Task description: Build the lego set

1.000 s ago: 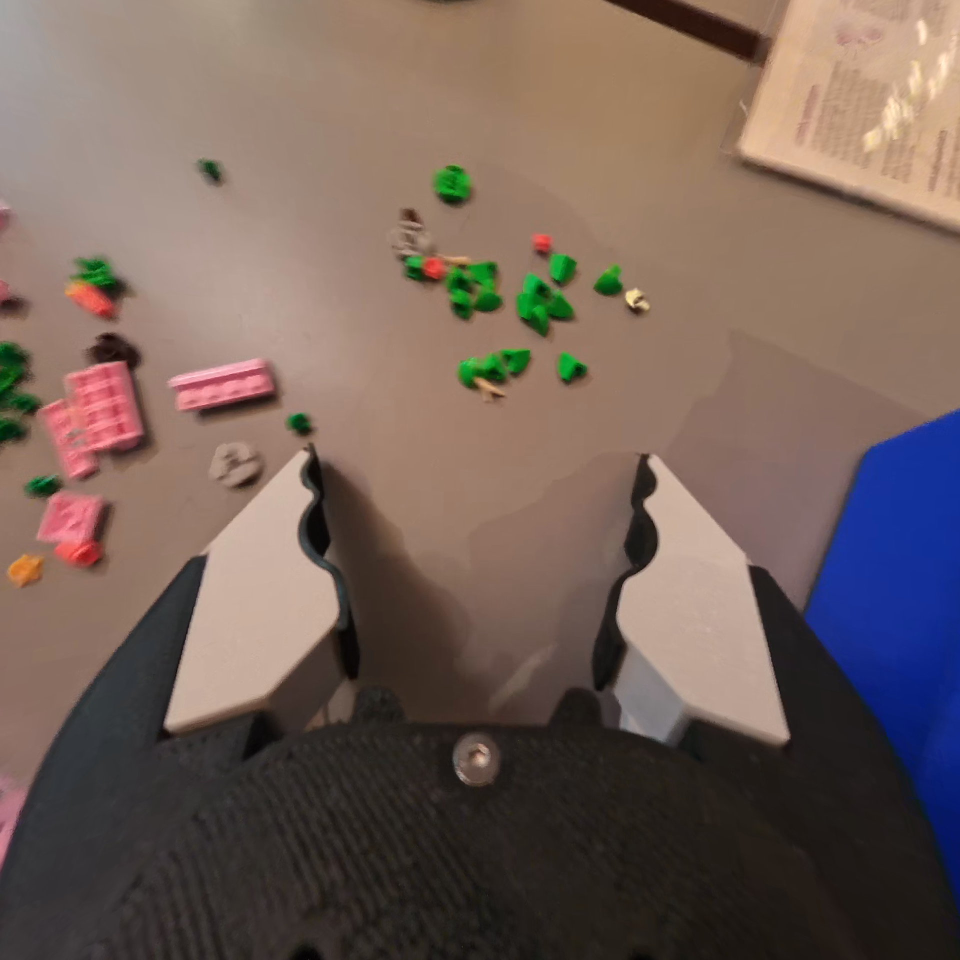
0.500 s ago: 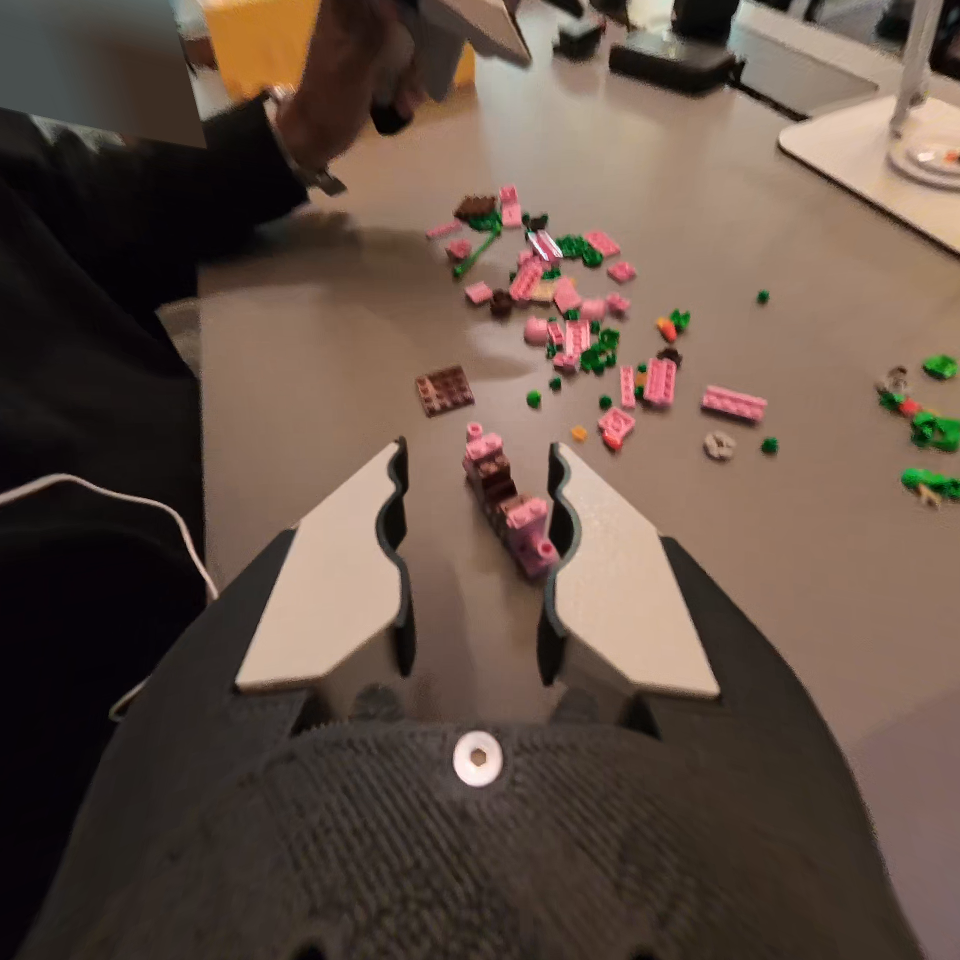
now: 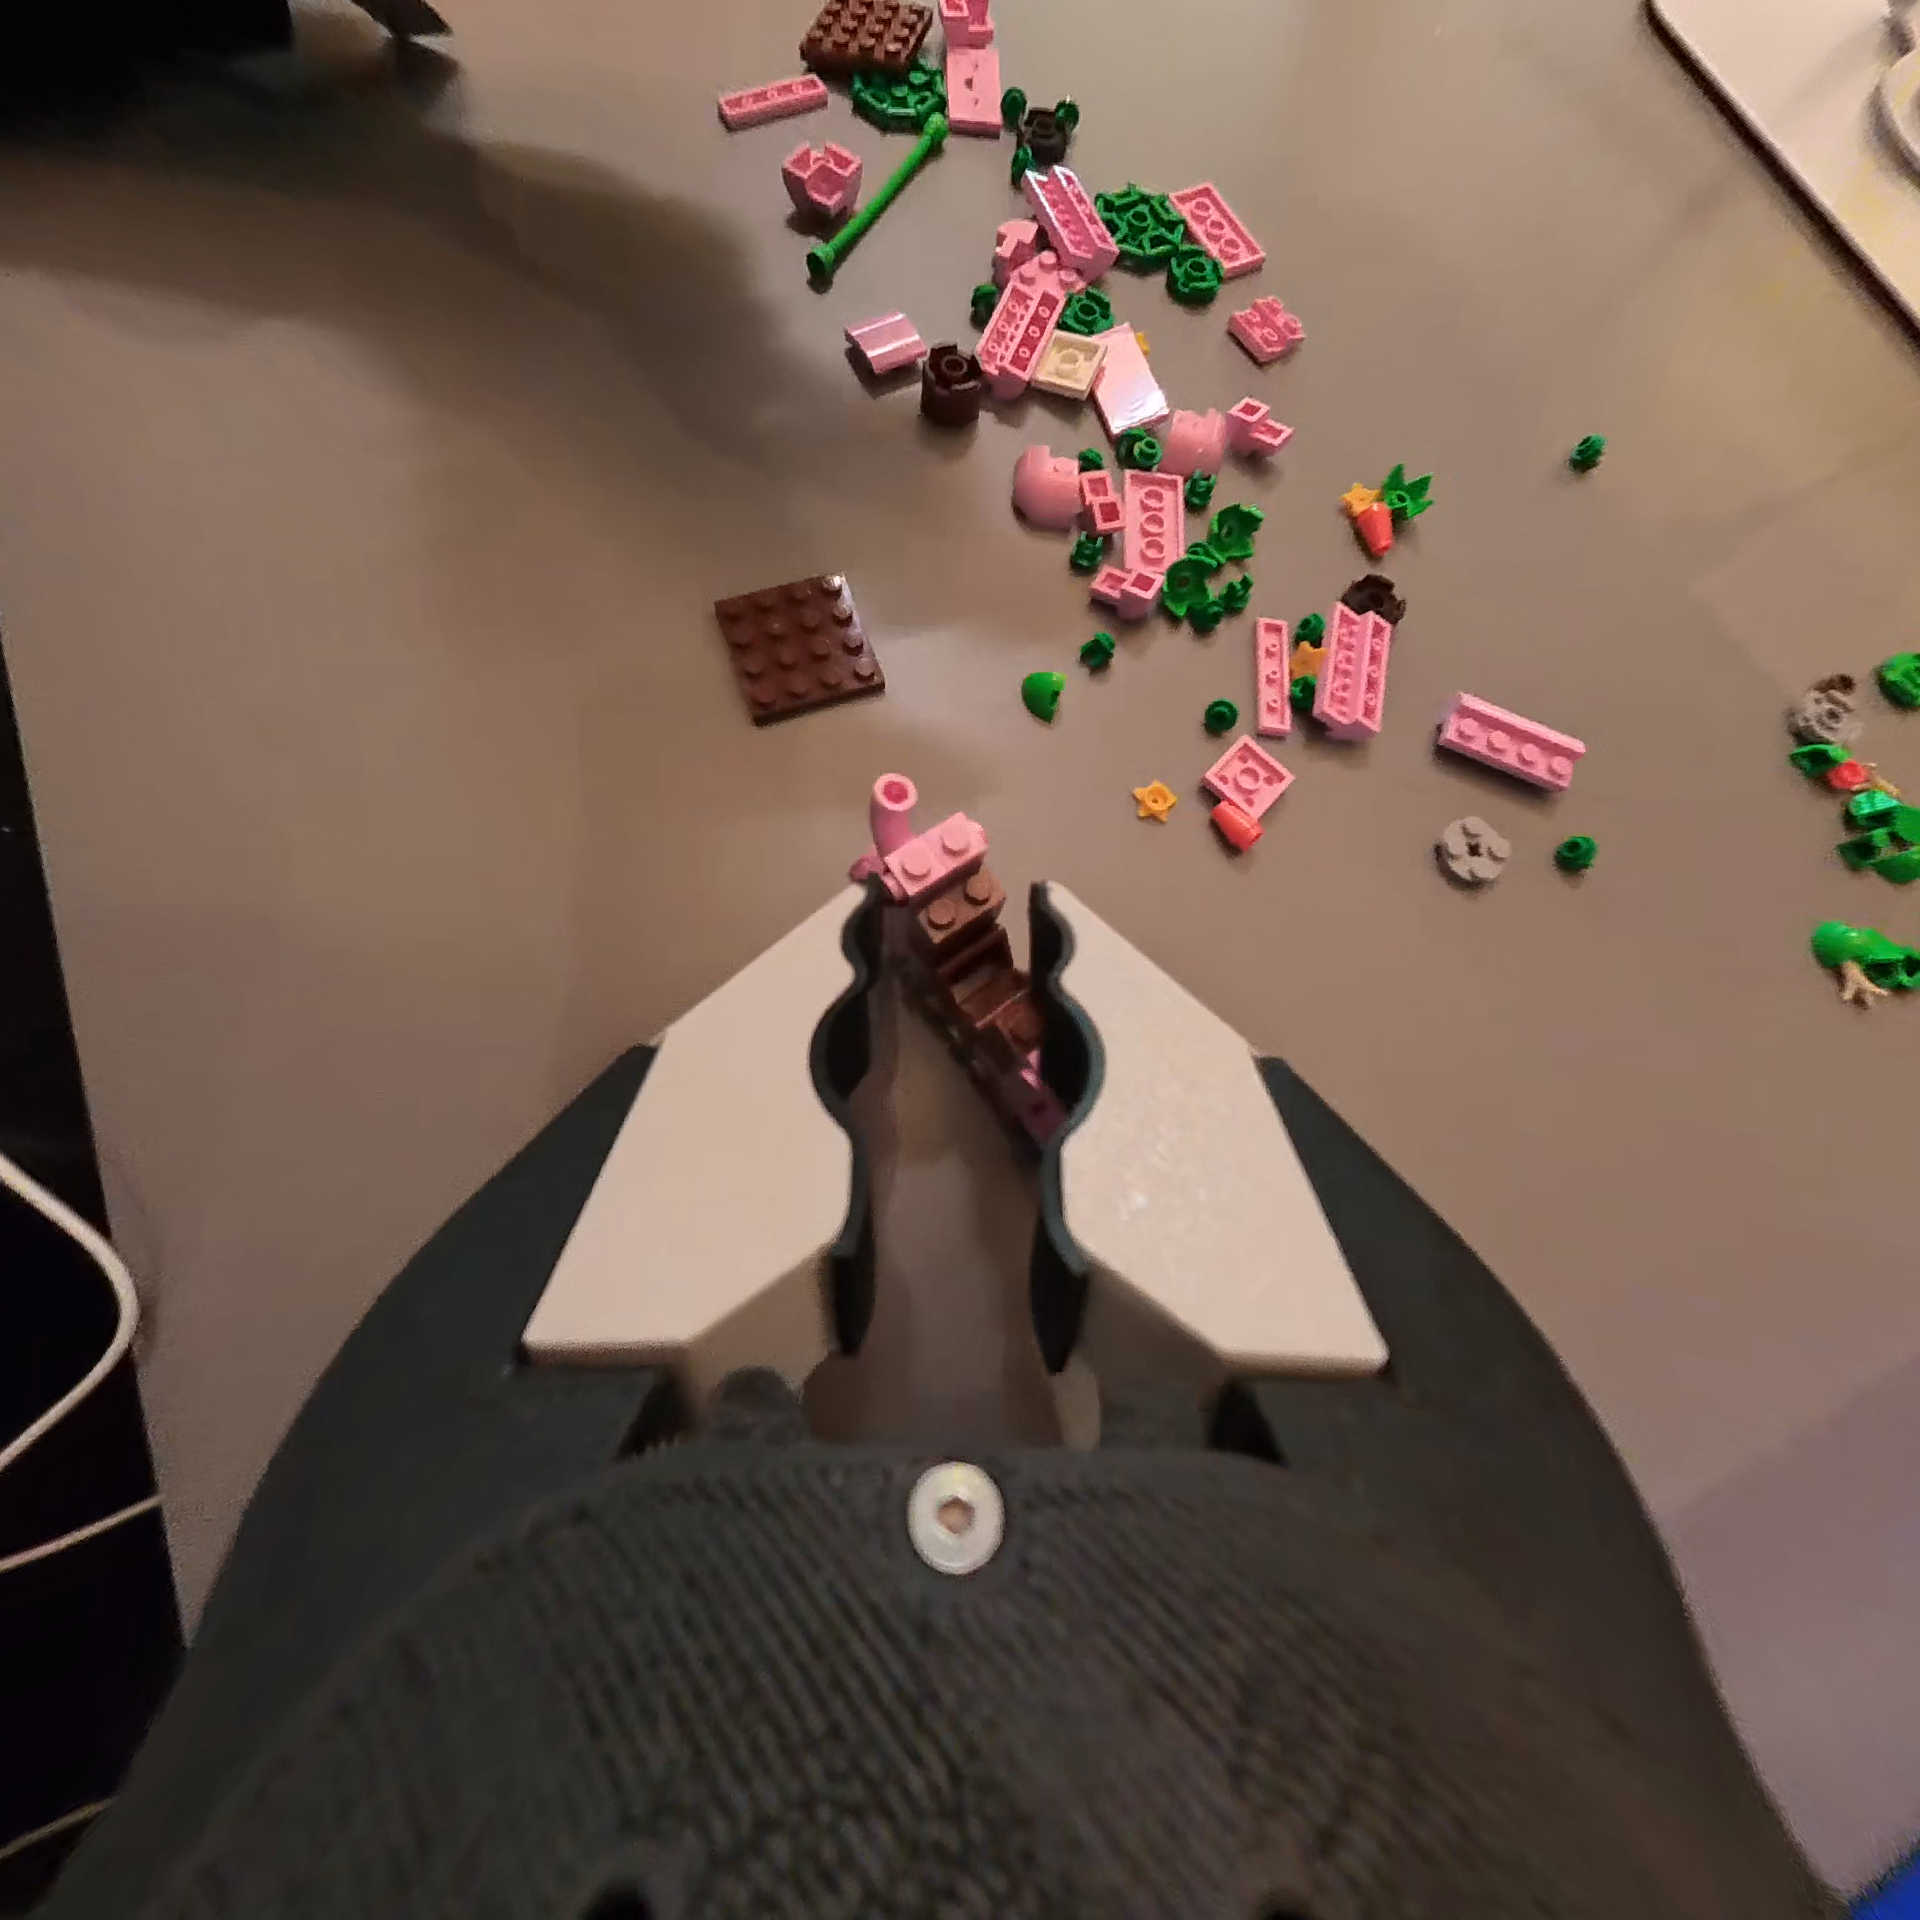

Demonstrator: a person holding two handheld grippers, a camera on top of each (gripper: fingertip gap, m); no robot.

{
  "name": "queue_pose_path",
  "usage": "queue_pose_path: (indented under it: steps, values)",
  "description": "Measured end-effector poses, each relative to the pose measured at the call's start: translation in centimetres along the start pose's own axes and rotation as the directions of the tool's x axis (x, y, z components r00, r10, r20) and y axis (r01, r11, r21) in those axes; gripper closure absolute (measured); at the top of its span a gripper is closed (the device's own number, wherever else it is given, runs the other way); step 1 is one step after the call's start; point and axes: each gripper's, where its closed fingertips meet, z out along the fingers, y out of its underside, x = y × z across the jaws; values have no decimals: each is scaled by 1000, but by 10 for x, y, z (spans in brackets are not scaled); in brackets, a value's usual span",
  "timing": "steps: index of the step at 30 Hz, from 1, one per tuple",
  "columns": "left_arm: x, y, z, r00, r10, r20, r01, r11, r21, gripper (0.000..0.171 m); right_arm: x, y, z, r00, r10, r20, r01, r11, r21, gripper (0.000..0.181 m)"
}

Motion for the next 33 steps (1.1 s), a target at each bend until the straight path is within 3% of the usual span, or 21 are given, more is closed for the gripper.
queue_pose_path:
  steps: [2,13,15,20,24,28,31,33]
  values:
    - [-1,0,0,1000,-12,-7,12,1000,5,106,3,2,-4,1000,11,5,-11,1000,-4,163]
    - [4,9,7,1000,-1,-17,0,999,-44,106,44,32,-33,992,75,-100,-76,997,-7,162]
    - [9,9,7,999,13,-37,-15,999,-48,106,44,25,-35,991,83,-106,-80,996,31,149]
    - [23,-7,-1,993,79,-83,-76,996,47,118,45,-22,-55,988,98,-117,-67,966,249,142]
    - [11,-2,4,994,109,15,-109,994,18,121,63,-57,-68,982,152,-115,-96,915,391,143]
    - [-1,1,8,986,124,112,-125,992,5,122,93,-74,-55,982,150,-115,-99,927,363,146]
    - [-13,-2,1,953,183,243,-201,978,51,149,110,-88,-39,990,99,-98,-61,941,333,147]
    - [-25,-11,-13,907,165,387,-233,963,136,156,119,-92,-28,994,80,-72,-53,946,320,147]
